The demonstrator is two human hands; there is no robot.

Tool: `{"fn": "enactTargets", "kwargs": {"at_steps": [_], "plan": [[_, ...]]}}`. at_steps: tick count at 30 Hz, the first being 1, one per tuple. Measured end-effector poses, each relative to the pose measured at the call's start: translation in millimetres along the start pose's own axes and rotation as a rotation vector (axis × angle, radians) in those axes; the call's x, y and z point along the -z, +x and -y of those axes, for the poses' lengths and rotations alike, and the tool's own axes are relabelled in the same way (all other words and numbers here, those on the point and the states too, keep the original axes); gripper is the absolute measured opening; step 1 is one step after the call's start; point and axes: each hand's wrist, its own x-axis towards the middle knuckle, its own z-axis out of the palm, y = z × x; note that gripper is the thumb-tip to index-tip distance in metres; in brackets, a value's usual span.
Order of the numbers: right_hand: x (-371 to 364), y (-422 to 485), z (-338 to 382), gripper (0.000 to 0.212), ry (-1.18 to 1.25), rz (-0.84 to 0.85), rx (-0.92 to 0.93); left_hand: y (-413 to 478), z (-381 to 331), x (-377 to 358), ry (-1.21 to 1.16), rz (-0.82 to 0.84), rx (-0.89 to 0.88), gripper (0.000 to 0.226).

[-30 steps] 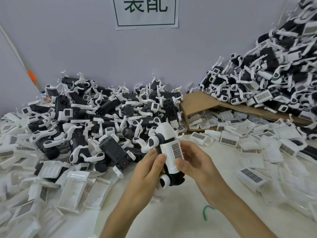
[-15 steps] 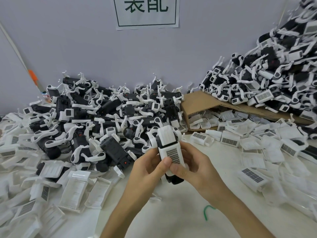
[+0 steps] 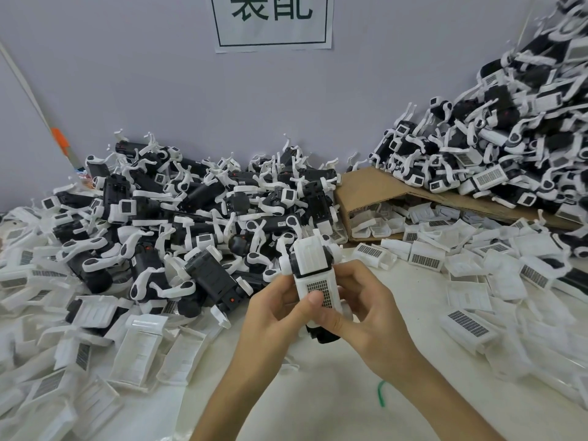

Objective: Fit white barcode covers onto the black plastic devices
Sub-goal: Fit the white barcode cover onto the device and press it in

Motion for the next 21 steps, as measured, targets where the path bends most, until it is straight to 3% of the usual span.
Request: {"fn": "enactTargets", "kwargs": {"at_steps": [13, 17, 21], "plan": [[0.7, -1.7, 3.2, 0.039, -0.148, 0.001, 0.058, -2.8, 0.0, -4.0, -0.017, 0.002, -0.005, 0.027], [6.0, -0.8, 5.7, 0.043, -0.135, 0.085, 0.031, -1.0, 1.9, -1.3, -0.011, -0.054, 0.013, 0.045], [10.3, -0.8, 5.7, 0.042, -0.043, -0.035, 0.034, -1.5, 3.5, -1.5, 0.001, -0.042, 0.001, 0.039]]}}
